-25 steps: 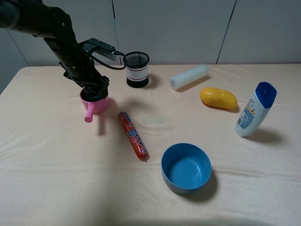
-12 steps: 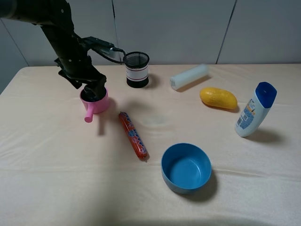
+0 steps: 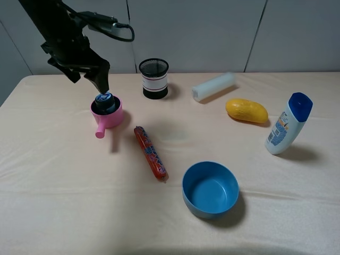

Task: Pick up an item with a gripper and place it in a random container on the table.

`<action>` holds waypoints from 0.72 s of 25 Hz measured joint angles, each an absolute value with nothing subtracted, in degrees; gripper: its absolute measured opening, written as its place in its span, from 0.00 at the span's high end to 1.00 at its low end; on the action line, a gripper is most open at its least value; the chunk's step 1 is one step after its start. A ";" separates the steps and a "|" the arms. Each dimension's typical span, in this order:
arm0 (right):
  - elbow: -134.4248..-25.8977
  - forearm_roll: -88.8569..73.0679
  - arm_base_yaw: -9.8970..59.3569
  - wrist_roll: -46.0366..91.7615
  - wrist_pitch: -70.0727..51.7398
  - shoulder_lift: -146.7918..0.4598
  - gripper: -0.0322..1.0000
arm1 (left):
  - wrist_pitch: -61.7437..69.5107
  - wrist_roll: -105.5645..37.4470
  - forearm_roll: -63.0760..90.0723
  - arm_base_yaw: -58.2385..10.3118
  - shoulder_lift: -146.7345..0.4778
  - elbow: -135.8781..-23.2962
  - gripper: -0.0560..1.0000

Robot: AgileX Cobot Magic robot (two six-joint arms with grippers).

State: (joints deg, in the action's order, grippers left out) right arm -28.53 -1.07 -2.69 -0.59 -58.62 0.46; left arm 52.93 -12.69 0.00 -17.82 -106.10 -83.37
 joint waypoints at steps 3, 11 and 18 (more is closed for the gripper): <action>-28.53 -1.07 -2.69 -0.59 -58.62 0.46 0.30 | 55.43 -12.56 0.00 -17.82 -103.23 -83.37 0.16; -28.53 -1.07 -2.69 -0.59 -58.62 0.46 0.30 | 63.72 -10.92 0.00 -17.82 -95.39 -83.37 0.16; -28.53 -1.07 -2.69 -0.59 -58.62 0.46 0.30 | 67.26 -10.31 0.00 -17.82 -88.03 -81.62 0.16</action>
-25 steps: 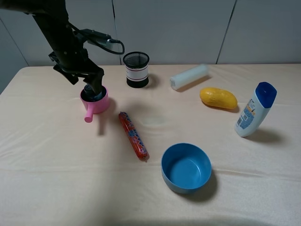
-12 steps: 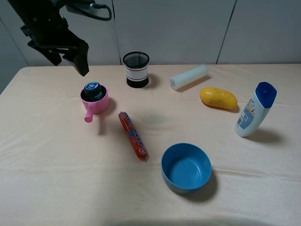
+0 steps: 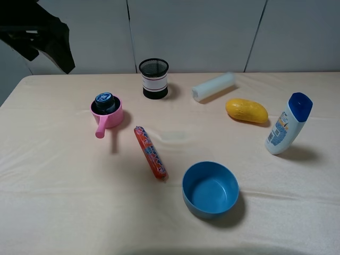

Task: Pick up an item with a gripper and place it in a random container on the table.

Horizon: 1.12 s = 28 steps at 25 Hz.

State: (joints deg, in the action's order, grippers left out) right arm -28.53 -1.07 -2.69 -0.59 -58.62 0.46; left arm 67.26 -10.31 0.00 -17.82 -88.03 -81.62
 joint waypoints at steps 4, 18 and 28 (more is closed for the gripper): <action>-28.53 -1.07 -2.69 -0.59 -58.62 0.46 0.30 | 67.31 -8.68 0.00 -17.82 -82.73 -78.37 0.16; -28.53 -1.07 -2.69 -0.59 -58.62 0.46 0.30 | 67.49 -2.10 3.47 -17.82 -54.26 -63.41 0.16; -28.53 -1.07 -2.69 -0.59 -58.62 0.46 0.30 | 67.48 -3.53 4.79 -17.82 -31.70 -54.78 0.11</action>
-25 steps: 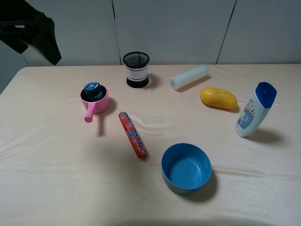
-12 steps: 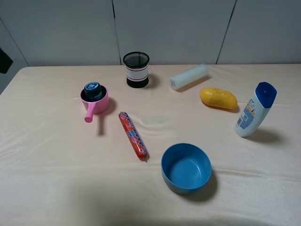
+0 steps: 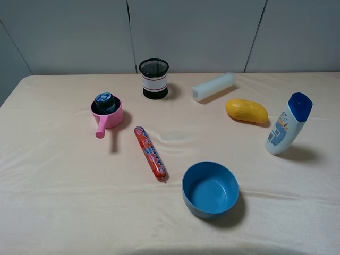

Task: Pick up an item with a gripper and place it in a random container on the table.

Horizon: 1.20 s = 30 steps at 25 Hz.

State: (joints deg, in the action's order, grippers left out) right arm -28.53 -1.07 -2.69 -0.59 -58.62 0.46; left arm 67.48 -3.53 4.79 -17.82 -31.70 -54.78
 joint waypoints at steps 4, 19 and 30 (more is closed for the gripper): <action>-28.53 -1.07 -2.69 -0.59 -58.62 0.46 0.30 | 67.48 -3.86 4.79 -17.82 -24.12 -51.08 0.03; -28.53 -1.07 -2.69 -0.59 -58.62 0.46 0.30 | 65.80 -2.64 3.19 -6.00 -4.19 -33.10 0.01; -28.53 -1.07 -2.69 -0.59 -58.62 0.46 0.30 | 60.72 -3.25 3.19 -2.79 0.19 -28.38 0.01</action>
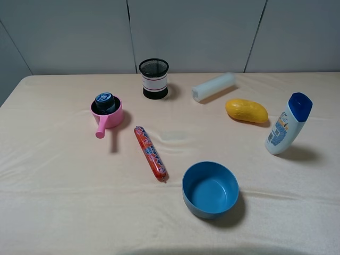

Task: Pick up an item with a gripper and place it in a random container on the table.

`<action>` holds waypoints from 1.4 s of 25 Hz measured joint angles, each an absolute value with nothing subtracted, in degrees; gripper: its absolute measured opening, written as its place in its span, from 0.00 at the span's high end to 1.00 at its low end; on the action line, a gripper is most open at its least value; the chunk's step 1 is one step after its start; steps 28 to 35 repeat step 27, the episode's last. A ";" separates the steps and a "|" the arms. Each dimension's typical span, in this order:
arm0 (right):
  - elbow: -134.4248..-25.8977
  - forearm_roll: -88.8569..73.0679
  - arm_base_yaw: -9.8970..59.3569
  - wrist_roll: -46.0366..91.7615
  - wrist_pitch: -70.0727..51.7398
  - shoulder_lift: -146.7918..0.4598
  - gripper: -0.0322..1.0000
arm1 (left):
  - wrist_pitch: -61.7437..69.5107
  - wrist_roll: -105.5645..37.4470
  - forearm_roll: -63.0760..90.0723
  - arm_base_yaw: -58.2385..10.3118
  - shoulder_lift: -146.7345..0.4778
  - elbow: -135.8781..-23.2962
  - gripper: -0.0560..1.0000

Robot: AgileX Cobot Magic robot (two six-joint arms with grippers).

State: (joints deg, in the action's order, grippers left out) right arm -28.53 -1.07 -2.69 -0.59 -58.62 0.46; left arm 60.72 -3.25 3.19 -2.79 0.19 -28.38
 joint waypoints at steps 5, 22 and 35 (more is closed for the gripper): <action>-28.53 -1.07 -2.69 -0.59 -58.62 0.46 0.30 | 60.67 -3.41 3.19 -2.79 0.19 -28.38 0.01; -28.53 -1.07 -2.69 -0.59 -58.62 0.46 0.30 | 60.67 -3.41 3.19 -2.79 0.19 -28.38 0.01; -28.53 -1.07 -2.69 -0.59 -58.62 0.46 0.30 | 60.67 -3.41 3.19 -2.79 0.19 -28.38 0.01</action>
